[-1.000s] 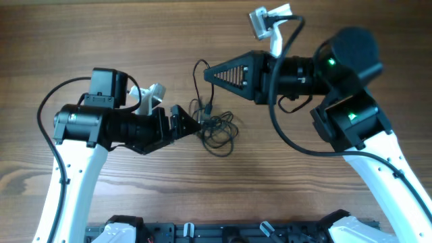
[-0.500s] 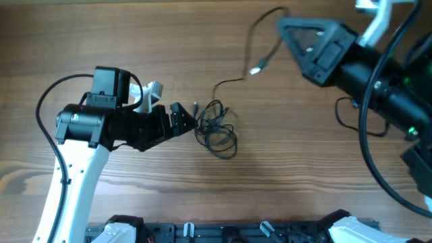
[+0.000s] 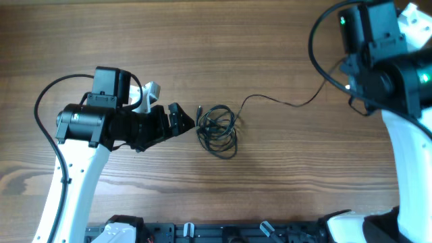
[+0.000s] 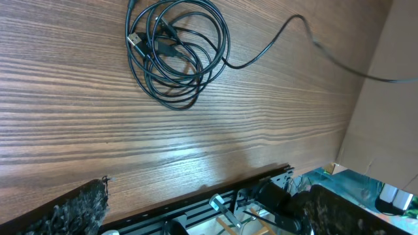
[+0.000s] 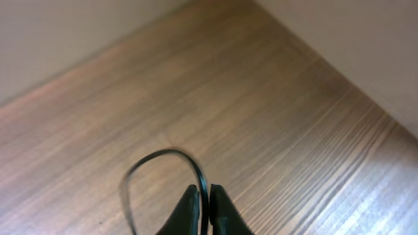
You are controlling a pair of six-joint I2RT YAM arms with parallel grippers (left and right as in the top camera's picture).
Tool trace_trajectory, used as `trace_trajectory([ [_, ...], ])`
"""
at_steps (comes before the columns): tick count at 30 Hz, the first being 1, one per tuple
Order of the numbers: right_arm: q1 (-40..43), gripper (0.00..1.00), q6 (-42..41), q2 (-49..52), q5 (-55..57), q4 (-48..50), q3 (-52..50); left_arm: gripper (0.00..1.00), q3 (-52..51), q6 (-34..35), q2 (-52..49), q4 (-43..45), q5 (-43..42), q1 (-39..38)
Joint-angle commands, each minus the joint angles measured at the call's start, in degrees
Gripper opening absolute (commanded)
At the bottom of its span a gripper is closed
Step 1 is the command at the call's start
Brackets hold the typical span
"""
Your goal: Untangle cables
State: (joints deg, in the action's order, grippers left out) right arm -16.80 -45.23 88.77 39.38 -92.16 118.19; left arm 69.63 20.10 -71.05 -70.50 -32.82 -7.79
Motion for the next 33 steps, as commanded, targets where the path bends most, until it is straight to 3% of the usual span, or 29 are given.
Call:
trace_trajectory([
  [1, 3.0, 0.11, 1.7, 4.6, -3.8, 0.0, -0.5, 1.0, -0.4, 0.3, -0.3, -0.7, 0.9, -0.3],
  [4, 8.1, 0.13, 1.7, 9.4, -5.7, 0.0, -0.5, 1.0, -0.4, 0.3, -0.3, -0.9, 1.0, -0.3],
  [6, 10.5, 0.42, 4.2, 11.7, -14.6, 0.2, -0.5, 1.0, -0.4, 0.3, -0.3, -0.8, 1.0, -0.3],
  [9, 11.0, 0.72, 24.6, 15.0, -40.2, 2.6, -0.5, 1.0, -0.4, 0.3, -0.3, -0.2, 1.0, -0.3],
  [12, 9.2, 0.87, 36.3, 18.3, -63.5, 1.5, -0.6, 1.0, -0.4, 0.3, -0.3, -0.2, 1.0, -0.3],
  [15, 3.9, 0.96, 36.0, 20.1, -62.4, 2.2, -0.6, 1.0, -0.4, 0.3, -0.3, -0.1, 1.0, -0.3],
  [18, -4.3, 1.0, 18.9, 22.4, -42.9, 4.7, -0.6, 1.0, -0.4, 0.3, -0.3, -0.2, 1.0, -0.3],
  [22, -10.8, 0.99, 16.7, 25.5, -40.9, 7.7, -2.6, 1.0, -0.4, 0.3, -0.3, -0.4, 1.0, -0.3],
  [23, -12.7, 0.94, 16.7, 26.4, -41.4, 9.9, -6.2, 1.0, -0.4, 0.3, -0.3, -0.4, 1.0, -0.3],
  [29, -15.5, 0.45, 16.5, 26.8, -44.6, 22.3, -22.6, 1.0, -0.4, 0.3, -0.3, -0.4, 1.0, -0.3],
  [32, -15.4, 0.31, 16.3, 26.8, -44.8, 25.3, -26.7, 1.0, -0.4, 0.3, -0.3, -0.4, 1.0, -0.3],
  [33, -15.4, 0.16, 16.3, 26.8, -44.8, 25.3, -27.0, 1.0, -0.4, 0.3, -0.3, -0.3, 1.0, -0.3],
])
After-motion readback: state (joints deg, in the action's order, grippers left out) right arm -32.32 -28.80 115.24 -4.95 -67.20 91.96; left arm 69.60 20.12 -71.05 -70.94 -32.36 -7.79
